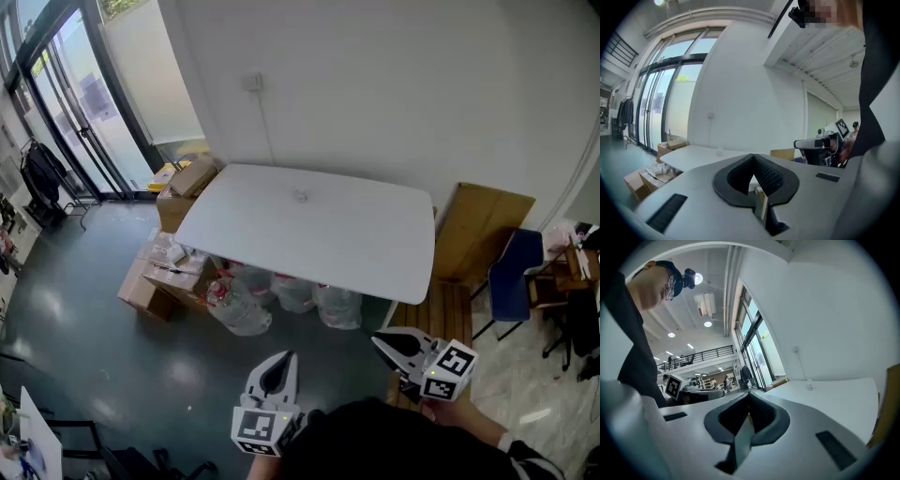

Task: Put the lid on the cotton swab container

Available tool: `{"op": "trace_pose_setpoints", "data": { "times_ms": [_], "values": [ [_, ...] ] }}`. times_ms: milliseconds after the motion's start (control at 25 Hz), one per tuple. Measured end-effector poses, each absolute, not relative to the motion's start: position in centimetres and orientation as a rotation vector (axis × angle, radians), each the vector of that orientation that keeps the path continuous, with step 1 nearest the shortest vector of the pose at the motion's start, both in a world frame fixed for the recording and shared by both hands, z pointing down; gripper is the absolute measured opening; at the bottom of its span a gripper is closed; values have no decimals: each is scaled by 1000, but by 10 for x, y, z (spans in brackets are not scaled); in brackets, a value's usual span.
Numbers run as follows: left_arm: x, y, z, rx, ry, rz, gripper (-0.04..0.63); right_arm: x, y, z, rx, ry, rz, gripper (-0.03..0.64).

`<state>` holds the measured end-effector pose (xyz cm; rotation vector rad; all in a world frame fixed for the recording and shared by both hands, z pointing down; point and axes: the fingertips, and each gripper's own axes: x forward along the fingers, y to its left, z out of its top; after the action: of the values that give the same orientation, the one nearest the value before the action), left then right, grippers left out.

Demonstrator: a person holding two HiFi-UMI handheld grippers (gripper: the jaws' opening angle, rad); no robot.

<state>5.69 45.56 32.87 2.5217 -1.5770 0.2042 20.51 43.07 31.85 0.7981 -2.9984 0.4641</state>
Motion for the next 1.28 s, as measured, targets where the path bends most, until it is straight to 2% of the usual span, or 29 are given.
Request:
{"op": "trace_pose_setpoints", "data": {
  "times_ms": [480,1280],
  "values": [
    [28,446,330,2523,-1552,207,11,171,427,322,788,-3002,460,15],
    [-57,448,352,2519,-1498,220,11,70,436,343,753,-2986,567,17]
  ]
}}
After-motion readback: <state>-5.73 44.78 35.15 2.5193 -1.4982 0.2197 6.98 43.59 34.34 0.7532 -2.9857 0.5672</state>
